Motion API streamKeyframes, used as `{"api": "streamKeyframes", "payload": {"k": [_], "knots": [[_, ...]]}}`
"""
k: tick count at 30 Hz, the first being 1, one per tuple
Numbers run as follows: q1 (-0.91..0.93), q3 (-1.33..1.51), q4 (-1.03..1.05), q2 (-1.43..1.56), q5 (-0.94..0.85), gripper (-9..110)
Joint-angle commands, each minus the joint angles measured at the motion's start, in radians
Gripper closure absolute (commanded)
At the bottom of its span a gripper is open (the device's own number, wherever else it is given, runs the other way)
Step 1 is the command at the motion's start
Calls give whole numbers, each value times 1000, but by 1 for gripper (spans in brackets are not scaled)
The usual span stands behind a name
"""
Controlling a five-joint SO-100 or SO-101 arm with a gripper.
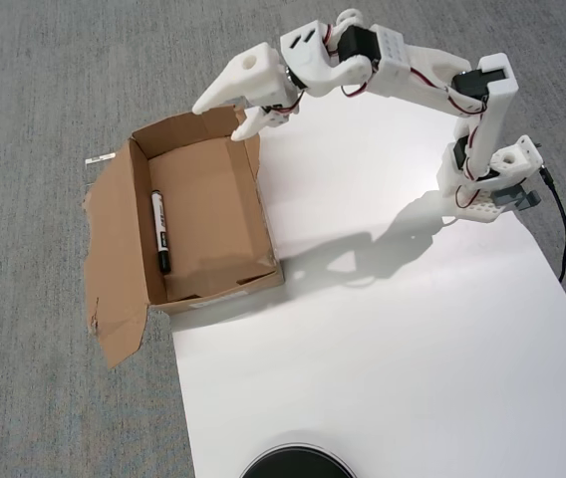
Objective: Grasp a pen and put it in the box.
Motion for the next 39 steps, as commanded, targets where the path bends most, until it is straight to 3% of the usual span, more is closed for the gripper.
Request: {"api": "streamKeyframes", "payload": {"k": [1, 11, 26, 39], "knots": [[-76, -21, 230, 252, 77, 76], [-136, -19, 463, 492, 65, 94], [-186, -19, 712, 758, 77, 94], [-206, -16, 742, 893, 77, 94]]}}
